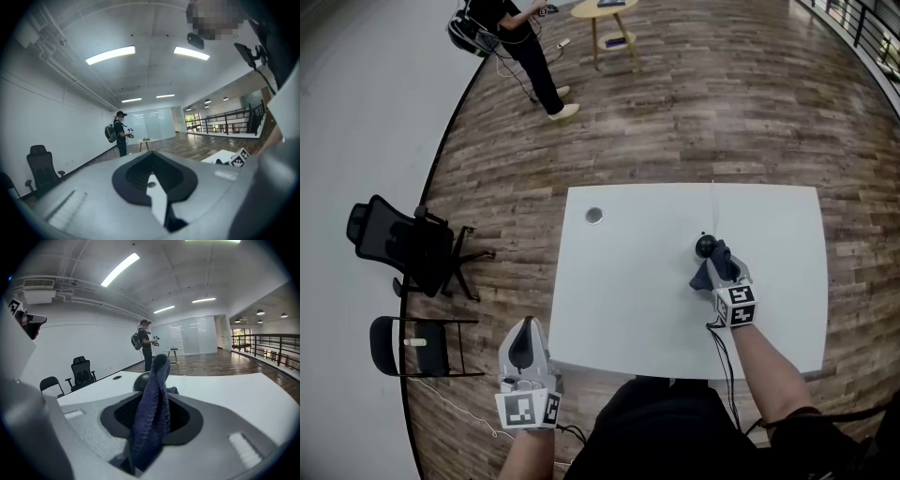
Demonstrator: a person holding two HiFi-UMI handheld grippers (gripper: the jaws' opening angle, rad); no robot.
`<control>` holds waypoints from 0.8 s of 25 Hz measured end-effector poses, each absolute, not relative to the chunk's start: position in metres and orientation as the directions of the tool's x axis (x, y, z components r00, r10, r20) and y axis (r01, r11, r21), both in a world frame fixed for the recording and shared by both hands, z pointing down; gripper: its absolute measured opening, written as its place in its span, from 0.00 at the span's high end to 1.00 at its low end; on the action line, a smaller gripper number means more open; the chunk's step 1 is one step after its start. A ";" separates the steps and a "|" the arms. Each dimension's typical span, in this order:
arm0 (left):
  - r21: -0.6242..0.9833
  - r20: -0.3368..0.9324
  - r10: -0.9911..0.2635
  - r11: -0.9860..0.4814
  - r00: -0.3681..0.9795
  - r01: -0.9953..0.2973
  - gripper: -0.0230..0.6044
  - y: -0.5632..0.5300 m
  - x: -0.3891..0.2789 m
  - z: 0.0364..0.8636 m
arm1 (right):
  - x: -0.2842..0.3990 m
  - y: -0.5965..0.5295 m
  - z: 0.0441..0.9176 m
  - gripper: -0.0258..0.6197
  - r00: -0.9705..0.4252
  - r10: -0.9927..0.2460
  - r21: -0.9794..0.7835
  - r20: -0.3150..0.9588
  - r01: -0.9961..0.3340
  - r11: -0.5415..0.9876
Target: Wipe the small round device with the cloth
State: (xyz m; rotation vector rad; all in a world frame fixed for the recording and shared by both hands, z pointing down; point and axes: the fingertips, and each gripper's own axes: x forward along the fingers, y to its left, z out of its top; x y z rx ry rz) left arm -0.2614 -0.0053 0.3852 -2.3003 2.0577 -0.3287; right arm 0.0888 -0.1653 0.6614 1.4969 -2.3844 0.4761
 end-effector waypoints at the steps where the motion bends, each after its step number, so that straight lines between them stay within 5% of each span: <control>1: -0.168 0.131 -0.986 -0.123 0.102 -0.978 0.95 -0.006 -0.261 0.385 | 0.087 -0.164 0.664 0.78 -0.421 -0.803 -0.128 0.422 -0.905 0.407; 7: -0.161 0.115 -0.987 -0.130 0.112 -0.978 0.95 -0.011 -0.259 0.382 | 0.061 -0.145 0.693 0.77 -0.486 -0.677 -0.165 0.552 -0.860 0.482; 14: -0.140 0.094 -0.991 -0.103 0.090 -0.985 0.95 -0.011 -0.267 0.383 | 0.053 -0.168 0.585 0.78 -0.500 -0.834 0.022 0.234 -0.855 0.518; 20: -0.147 0.111 -0.991 -0.086 0.070 -0.985 0.95 -0.005 -0.274 0.385 | 0.061 -0.210 0.594 0.78 -0.449 -0.835 0.041 0.320 -0.873 0.485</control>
